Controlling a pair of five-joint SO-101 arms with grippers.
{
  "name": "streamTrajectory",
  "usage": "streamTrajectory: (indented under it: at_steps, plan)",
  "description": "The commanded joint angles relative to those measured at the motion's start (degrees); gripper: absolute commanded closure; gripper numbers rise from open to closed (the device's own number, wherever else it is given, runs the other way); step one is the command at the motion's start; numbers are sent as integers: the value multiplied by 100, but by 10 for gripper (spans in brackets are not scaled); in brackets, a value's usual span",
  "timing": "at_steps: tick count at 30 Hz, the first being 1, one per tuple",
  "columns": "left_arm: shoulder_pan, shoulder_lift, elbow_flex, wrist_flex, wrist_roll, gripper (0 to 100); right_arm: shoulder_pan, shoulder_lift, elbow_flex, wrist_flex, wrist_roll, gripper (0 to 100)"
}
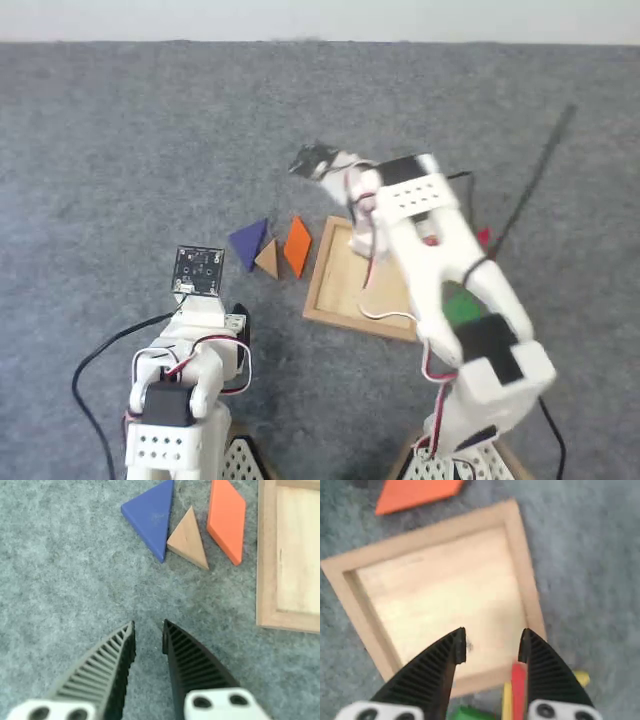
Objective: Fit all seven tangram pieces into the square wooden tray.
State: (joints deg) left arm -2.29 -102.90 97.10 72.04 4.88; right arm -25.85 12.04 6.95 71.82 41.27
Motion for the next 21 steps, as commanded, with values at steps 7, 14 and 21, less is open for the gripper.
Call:
streamTrajectory:
  at_steps: [7, 14, 21]
  plan:
    - [18, -114, -75, 35, -26, 907, 277, -92, -1064, 277, -510, 833]
    - [18, -114, -75, 35, -26, 907, 1560, -1710, -281, 505, -862, 830]
    - [18, -114, -75, 35, -26, 907, 2343, -1191, 659, -4, -668, 708]
